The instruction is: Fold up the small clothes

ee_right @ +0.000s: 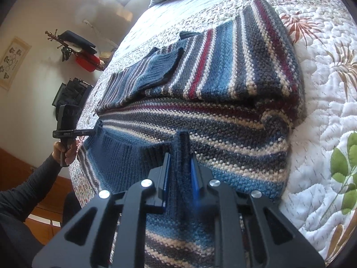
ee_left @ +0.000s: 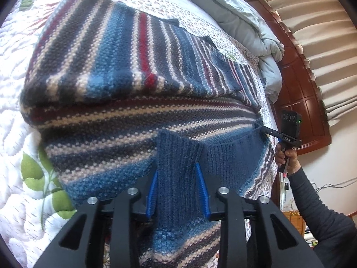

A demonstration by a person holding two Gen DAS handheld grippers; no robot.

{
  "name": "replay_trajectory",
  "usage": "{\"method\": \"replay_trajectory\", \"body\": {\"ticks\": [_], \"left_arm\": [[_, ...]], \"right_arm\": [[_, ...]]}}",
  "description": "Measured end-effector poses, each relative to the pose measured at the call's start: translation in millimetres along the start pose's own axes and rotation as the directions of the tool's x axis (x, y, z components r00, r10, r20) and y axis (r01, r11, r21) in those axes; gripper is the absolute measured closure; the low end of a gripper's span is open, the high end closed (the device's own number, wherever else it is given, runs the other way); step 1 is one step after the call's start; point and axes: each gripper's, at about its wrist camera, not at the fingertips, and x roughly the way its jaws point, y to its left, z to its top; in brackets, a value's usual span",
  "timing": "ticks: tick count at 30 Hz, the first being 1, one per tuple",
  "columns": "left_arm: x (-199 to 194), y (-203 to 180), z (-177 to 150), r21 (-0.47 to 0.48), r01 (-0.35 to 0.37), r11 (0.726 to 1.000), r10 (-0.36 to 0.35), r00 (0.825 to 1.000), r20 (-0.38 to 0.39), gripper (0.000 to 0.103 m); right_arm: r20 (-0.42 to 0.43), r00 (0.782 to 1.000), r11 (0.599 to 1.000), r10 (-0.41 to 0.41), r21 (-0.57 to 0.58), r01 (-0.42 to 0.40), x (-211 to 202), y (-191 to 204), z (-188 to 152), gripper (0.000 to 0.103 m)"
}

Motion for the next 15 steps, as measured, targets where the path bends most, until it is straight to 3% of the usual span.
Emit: {"method": "replay_trajectory", "body": {"ticks": [3, 6, 10, 12, 15], "left_arm": [[1, 1, 0, 0.002, -0.003, 1.000, 0.003, 1.000, 0.000, 0.074], [3, 2, 3, -0.021, 0.026, 0.999, -0.025, 1.000, 0.008, 0.057], [7, -3, 5, -0.019, 0.028, 0.999, -0.028, 0.999, 0.018, 0.052], [8, -6, 5, -0.005, 0.009, 1.000, -0.009, 1.000, 0.018, 0.056], [7, -13, 2, 0.039, -0.086, 0.995, 0.085, 0.996, 0.034, 0.075]], "right_arm": [[-0.011, 1.000, 1.000, -0.008, 0.010, 0.008, 3, -4, 1, 0.080], [-0.010, 1.000, 1.000, 0.005, 0.022, -0.004, 6, -7, 1, 0.079], [-0.013, 1.000, 1.000, 0.011, 0.018, -0.011, 9, -4, 1, 0.075], [-0.015, 1.000, 1.000, 0.009, 0.017, -0.008, 9, -3, 1, 0.075], [-0.013, 1.000, 1.000, -0.006, 0.010, 0.006, 10, -2, 0, 0.077]]}}
